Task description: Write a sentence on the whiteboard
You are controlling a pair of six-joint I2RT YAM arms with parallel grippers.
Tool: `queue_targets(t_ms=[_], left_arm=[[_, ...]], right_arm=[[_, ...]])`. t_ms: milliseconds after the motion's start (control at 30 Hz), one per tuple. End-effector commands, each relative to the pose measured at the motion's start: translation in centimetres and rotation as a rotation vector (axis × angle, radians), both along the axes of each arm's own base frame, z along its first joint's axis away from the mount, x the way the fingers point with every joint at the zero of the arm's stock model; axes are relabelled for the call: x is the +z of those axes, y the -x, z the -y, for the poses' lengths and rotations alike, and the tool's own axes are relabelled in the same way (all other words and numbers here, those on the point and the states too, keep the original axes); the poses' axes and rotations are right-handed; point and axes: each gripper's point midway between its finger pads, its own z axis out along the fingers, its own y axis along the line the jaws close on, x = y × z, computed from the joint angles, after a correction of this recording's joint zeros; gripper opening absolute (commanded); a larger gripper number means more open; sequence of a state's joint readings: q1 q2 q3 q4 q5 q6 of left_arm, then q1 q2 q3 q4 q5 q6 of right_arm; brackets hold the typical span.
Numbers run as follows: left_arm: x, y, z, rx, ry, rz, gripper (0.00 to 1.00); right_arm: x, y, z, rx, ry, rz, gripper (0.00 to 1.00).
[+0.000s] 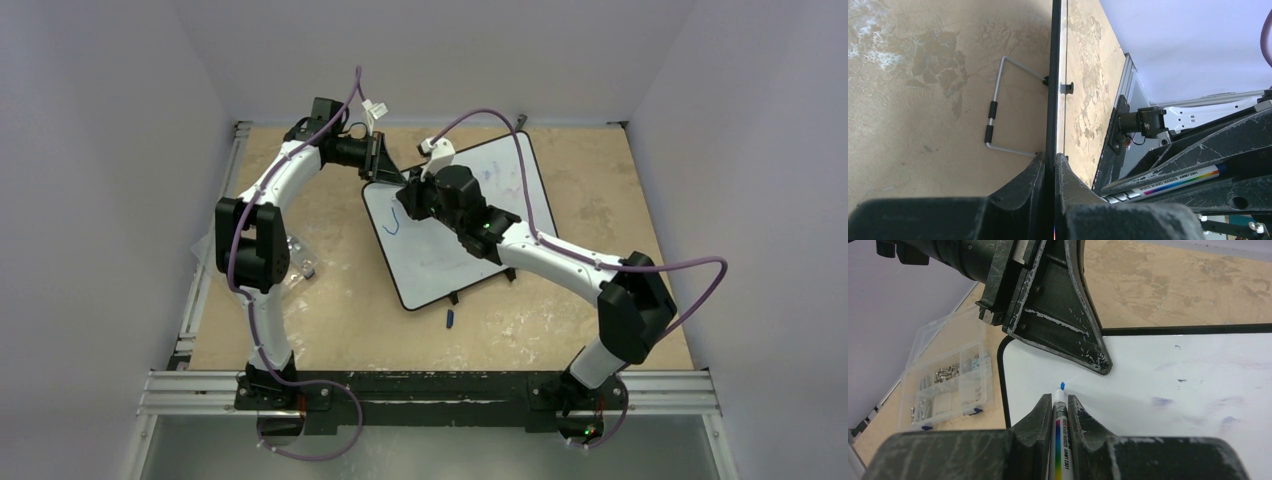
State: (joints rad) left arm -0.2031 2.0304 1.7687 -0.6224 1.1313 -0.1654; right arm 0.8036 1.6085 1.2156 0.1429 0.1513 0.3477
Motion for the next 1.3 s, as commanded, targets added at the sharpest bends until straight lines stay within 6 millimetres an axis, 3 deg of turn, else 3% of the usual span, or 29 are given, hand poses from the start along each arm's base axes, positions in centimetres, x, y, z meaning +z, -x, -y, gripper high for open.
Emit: queue_targets(t_ms=[0, 367, 600, 800, 1067, 1267], left_arm=[[4.3, 1.4, 0.4, -0.038, 0.054, 0.097, 0.0], [4.3, 1.5, 0.4, -0.036, 0.052, 0.097, 0.0], [4.5, 1.5, 0.4, -0.036, 0.05, 0.099, 0.0], [4.6, 1.6, 0.5, -0.038, 0.046, 0.101, 0.0], [4.5, 1.8, 0.7, -0.041, 0.04, 0.103, 0.0], [4.5, 2.0, 0.8, -0.046, 0.037, 0.103, 0.0]], right_arm=[[0.0, 0.5, 0.6, 0.001, -0.007, -0.011, 0.0], [3.3, 0.8, 1.4, -0.019, -0.052, 0.04, 0.0], [4.1, 1.5, 2.7, -0.052, -0.094, 0.057, 0.0], [3.8, 1.8, 3.3, -0.067, -0.094, 0.052, 0.0], [1.5, 1.7, 3.9, -0.095, -0.065, 0.023, 0.0], [1.7, 1.4, 3.6, -0.096, -0.059, 0.032, 0.0]])
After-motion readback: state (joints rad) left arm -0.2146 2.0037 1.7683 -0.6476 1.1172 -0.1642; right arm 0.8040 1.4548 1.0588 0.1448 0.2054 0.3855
